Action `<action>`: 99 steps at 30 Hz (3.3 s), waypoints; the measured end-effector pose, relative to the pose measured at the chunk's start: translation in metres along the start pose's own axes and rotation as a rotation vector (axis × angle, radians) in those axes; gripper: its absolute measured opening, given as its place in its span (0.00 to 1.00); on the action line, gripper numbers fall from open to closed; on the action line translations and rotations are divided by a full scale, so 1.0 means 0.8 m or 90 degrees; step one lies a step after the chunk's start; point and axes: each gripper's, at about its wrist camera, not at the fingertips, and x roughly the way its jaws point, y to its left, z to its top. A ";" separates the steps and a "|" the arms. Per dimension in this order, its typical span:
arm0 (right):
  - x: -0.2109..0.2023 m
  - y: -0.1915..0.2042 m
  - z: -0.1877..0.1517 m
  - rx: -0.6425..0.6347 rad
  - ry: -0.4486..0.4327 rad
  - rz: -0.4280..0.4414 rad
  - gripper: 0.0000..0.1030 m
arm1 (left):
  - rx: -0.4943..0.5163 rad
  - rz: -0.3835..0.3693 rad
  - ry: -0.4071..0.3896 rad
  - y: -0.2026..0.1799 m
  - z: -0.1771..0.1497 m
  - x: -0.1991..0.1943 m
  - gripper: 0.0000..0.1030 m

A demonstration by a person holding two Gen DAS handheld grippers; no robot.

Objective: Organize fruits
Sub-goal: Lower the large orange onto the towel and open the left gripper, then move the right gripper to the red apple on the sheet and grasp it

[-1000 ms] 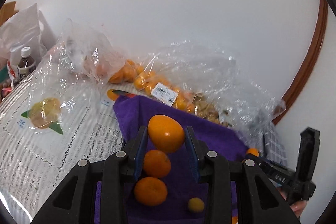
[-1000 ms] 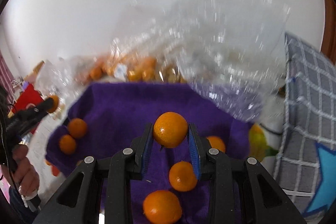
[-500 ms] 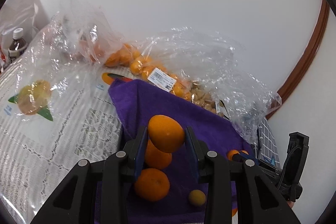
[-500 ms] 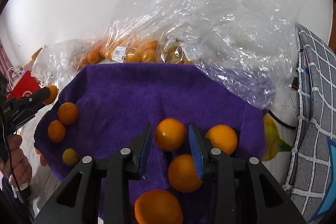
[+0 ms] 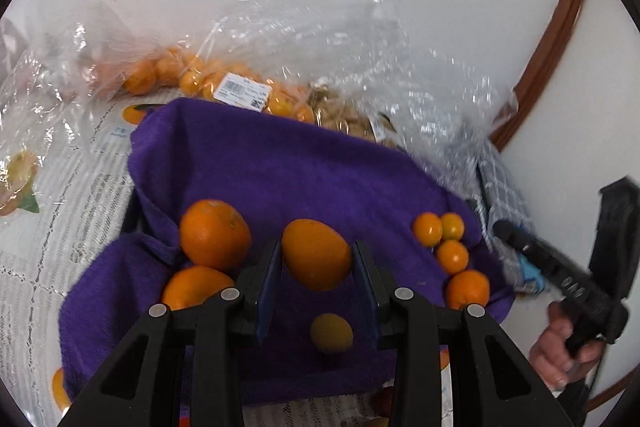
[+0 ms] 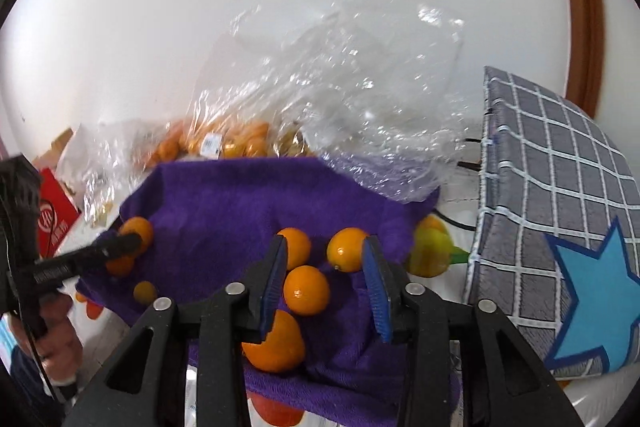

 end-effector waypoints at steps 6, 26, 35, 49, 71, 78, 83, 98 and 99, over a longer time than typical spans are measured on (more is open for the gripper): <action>0.000 -0.001 0.000 0.002 0.002 -0.021 0.41 | 0.017 0.038 0.016 -0.007 -0.004 0.006 0.33; -0.020 0.033 -0.018 -0.061 -0.020 -0.092 0.44 | 0.021 0.028 -0.028 -0.011 -0.004 -0.012 0.37; -0.100 0.031 -0.031 -0.019 -0.063 -0.108 0.44 | 0.010 0.014 -0.079 -0.013 -0.015 -0.048 0.37; -0.097 0.073 -0.108 0.010 0.054 -0.030 0.43 | -0.046 0.065 -0.096 0.037 -0.078 -0.125 0.37; -0.012 0.160 -0.102 -0.104 0.136 0.048 0.24 | -0.130 0.139 -0.061 0.099 -0.106 -0.156 0.37; 0.005 0.171 -0.109 -0.134 0.158 0.053 0.24 | -0.152 0.129 -0.041 0.106 -0.108 -0.150 0.37; 0.016 0.182 -0.102 -0.156 0.158 0.053 0.25 | -0.151 0.143 -0.038 0.107 -0.107 -0.146 0.37; -0.042 0.096 -0.117 -0.093 0.096 -0.022 0.22 | -0.091 0.064 -0.017 0.083 -0.109 -0.132 0.36; -0.048 0.087 -0.119 -0.088 0.095 -0.037 0.22 | -0.075 0.060 -0.018 0.076 -0.111 -0.132 0.36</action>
